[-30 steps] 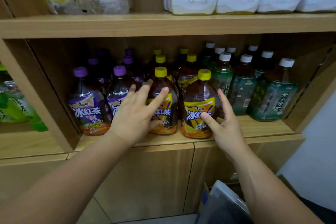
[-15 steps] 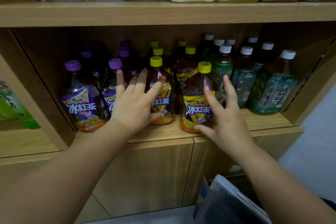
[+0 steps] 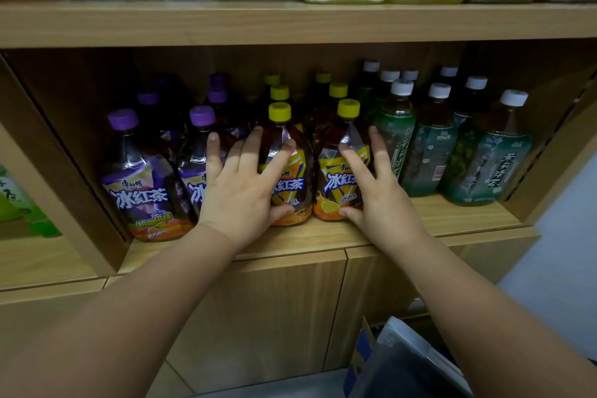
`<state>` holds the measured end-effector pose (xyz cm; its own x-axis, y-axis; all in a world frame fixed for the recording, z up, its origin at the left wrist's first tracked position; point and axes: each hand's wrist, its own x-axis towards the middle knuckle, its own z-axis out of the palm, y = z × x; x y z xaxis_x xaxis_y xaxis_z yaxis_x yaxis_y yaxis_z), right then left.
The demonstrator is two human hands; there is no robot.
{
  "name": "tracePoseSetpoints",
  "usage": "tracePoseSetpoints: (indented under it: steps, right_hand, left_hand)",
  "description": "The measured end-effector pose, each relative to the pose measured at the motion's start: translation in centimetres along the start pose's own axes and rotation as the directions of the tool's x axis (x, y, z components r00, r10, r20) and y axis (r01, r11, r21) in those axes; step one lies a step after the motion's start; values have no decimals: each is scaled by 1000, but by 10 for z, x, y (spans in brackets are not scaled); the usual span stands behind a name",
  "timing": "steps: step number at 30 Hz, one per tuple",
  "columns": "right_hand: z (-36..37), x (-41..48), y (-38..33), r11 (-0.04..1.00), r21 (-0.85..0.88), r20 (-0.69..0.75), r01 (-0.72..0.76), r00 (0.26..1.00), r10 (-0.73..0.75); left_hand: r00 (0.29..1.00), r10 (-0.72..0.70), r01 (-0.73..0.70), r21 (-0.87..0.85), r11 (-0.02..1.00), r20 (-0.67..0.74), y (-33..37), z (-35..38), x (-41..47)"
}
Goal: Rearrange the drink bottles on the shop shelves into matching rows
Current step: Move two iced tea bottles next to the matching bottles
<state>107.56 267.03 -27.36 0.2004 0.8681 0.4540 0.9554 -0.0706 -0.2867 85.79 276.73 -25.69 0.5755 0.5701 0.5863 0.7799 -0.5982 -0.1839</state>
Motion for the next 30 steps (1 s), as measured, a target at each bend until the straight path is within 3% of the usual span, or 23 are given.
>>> tracePoseSetpoints:
  steps: [9,13,19,26,30]
  right_hand:
    - [2,-2,-8,998,-7,50,-65,997,66]
    - [-21,-8,-20,995,-34,157,-95,983,99]
    - [-110,-1,-45,979,-114,446,-168,872,202]
    - [-236,6,-79,973,-62,472,-224,852,226]
    - [-314,14,-98,974,-19,458,-224,864,208]
  left_hand:
    - [997,-24,24,-2,1000,76,5,-1,-1]
    - [961,-62,68,-16,998,270,12,-25,2]
    - [847,-1,75,-117,990,531,2,-105,21]
    - [804,4,117,-166,979,595,-21,-221,31]
    - [755,-23,248,-253,935,655,-23,-303,47]
